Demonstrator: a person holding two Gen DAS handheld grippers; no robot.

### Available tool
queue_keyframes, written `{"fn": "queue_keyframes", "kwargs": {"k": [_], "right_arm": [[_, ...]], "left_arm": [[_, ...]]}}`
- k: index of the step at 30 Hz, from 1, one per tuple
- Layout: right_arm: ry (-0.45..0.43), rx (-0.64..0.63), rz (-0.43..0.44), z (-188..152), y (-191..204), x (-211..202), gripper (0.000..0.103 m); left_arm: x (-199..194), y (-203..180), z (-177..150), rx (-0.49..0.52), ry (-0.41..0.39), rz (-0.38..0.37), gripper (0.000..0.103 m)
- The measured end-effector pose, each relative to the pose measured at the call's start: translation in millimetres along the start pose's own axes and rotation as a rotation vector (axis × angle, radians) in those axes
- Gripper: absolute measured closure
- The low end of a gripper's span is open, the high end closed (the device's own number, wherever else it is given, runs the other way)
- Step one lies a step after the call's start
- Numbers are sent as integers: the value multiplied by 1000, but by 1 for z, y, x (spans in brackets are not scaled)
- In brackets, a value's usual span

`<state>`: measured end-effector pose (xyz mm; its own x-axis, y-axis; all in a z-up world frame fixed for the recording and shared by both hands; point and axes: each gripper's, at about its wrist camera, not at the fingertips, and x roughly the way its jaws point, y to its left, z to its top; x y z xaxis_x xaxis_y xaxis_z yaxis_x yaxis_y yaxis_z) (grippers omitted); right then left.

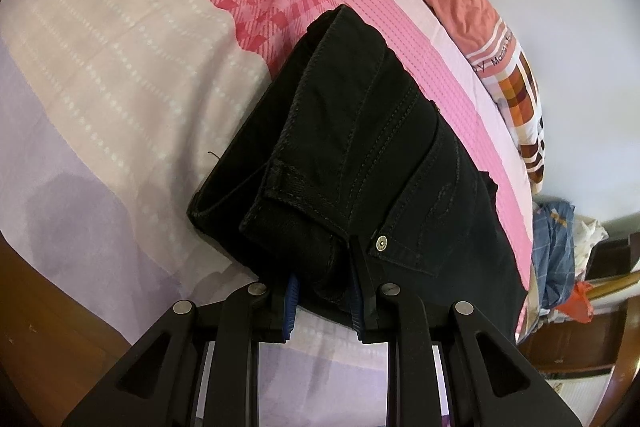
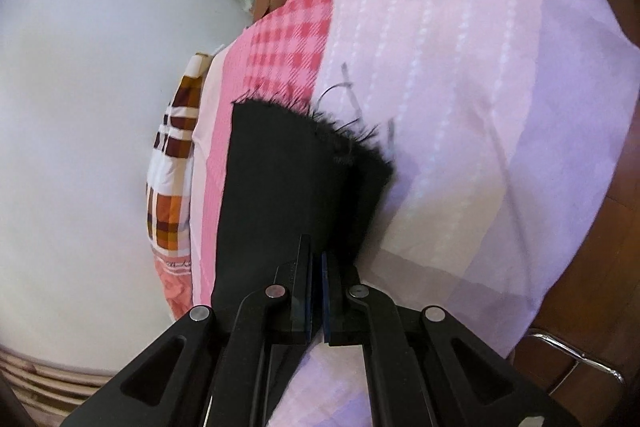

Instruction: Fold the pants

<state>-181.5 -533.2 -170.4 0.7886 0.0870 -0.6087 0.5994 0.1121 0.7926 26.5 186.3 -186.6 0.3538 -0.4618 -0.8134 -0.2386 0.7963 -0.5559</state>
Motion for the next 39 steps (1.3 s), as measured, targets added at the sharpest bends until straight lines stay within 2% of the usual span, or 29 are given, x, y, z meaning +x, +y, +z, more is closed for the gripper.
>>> {"fn": "queue_keyframes", "kwargs": {"k": [4, 6, 7, 8, 9, 10, 12, 14, 15, 17, 20, 24, 28, 39], "right_arm": [[-8, 38, -8, 0, -7, -5, 101], [-76, 49, -87, 1, -6, -22, 100], [-111, 48, -112, -1, -2, -31, 96], [-129, 32, -95, -4, 7, -41, 96], [-111, -14, -51, -9, 22, -44, 96], [-37, -95, 13, -21, 46, -39, 96], [118, -174, 137, -50, 79, -19, 96], [285, -193, 191, -86, 102, 12, 96], [362, -174, 210, -105, 106, 32, 96], [463, -134, 201, -132, 105, 63, 96], [530, -92, 160, -156, 94, 90, 95], [531, -77, 127, -162, 89, 103, 91], [497, -64, 112, -160, 88, 104, 65], [505, -57, 115, -172, 94, 119, 64]], "left_arm": [[-1, -1, -1, -1, 1, 1, 80], [-2, -2, -1, -1, 3, 1, 80], [-2, -4, -2, 5, 3, 3, 80], [-2, -4, -2, 10, 2, 4, 79], [-3, -5, -3, 16, 1, 4, 78], [-3, -6, -4, 25, 0, 4, 77], [-3, -7, -5, 35, -5, 0, 73], [-3, -8, -6, 32, -13, -21, 64], [-3, -8, -7, 29, -17, -26, 63], [-4, -10, -9, 28, -34, -31, 60], [-7, -12, -13, 32, -47, -33, 55], [-18, -11, -17, 34, -73, -10, 50], [-27, -7, -20, 16, -102, -8, 50], [-29, -19, -24, 106, -135, 48, 47]]}}
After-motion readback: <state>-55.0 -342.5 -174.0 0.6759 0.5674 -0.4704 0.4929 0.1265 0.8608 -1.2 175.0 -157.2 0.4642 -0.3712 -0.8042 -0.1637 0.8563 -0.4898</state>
